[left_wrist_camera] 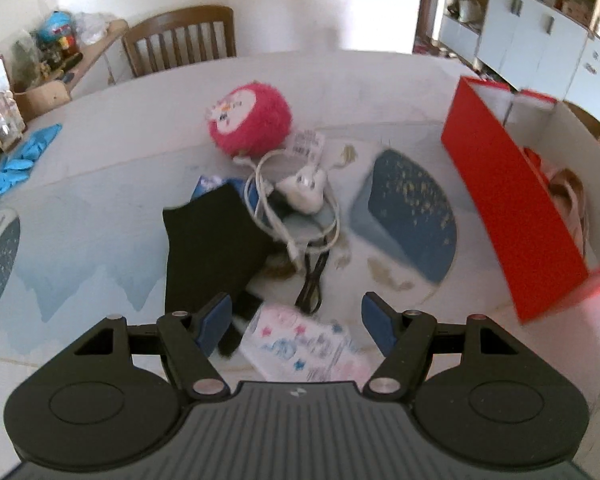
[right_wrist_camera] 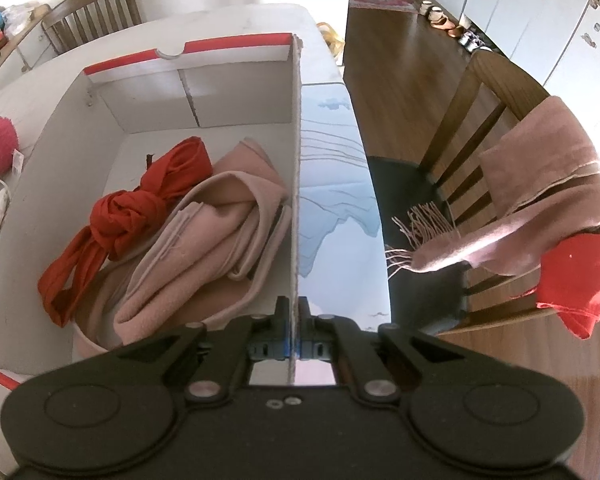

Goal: Organize objects
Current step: 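Move the left gripper back to the white printed face mask, then close the left gripper on the face mask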

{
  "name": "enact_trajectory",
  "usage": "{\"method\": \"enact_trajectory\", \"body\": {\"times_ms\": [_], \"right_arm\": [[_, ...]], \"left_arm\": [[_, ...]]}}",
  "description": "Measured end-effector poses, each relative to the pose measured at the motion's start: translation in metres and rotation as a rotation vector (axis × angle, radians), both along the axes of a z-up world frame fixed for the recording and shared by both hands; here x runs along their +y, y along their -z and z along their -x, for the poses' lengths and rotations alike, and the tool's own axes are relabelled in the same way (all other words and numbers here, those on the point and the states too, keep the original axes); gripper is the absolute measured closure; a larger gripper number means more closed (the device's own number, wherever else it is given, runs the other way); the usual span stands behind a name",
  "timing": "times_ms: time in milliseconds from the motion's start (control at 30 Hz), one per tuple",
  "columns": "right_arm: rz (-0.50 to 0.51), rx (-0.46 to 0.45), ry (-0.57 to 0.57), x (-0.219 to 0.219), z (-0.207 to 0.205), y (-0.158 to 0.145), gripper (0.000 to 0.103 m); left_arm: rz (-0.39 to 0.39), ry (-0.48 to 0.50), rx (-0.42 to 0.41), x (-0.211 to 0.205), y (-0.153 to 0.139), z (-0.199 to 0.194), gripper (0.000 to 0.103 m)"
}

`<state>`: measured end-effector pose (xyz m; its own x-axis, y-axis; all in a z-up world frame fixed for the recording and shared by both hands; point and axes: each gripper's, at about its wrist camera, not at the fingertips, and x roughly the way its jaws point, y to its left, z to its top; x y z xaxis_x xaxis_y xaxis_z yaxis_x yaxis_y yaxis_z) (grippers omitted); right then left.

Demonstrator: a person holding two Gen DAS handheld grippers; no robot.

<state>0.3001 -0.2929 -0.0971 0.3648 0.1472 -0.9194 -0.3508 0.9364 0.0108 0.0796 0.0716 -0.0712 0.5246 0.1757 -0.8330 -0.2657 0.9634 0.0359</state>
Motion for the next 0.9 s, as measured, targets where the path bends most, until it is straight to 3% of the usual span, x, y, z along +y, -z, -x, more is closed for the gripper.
{"method": "enact_trajectory", "body": {"times_ms": [200, 467, 633, 767, 900], "right_arm": [[0.006, 0.003, 0.007, 0.002, 0.000, 0.001, 0.102], [0.012, 0.001, 0.014, 0.003, 0.001, 0.000, 0.102], [0.011, 0.001, 0.015, 0.003, 0.000, 0.000, 0.102], [0.012, 0.000, 0.014, 0.003, 0.001, 0.000, 0.102], [0.011, 0.001, 0.014, 0.002, 0.001, 0.000, 0.102]], "left_arm": [[0.032, 0.032, 0.069, 0.005, 0.032, 0.012, 0.032], [0.122, -0.006, 0.135, 0.006, 0.074, 0.012, 0.032], [0.125, -0.035, 0.129, 0.008, 0.072, 0.005, 0.032], [0.079, -0.012, 0.141, -0.001, 0.074, 0.001, 0.033], [0.080, -0.005, 0.137, -0.004, 0.073, 0.000, 0.042]]}}
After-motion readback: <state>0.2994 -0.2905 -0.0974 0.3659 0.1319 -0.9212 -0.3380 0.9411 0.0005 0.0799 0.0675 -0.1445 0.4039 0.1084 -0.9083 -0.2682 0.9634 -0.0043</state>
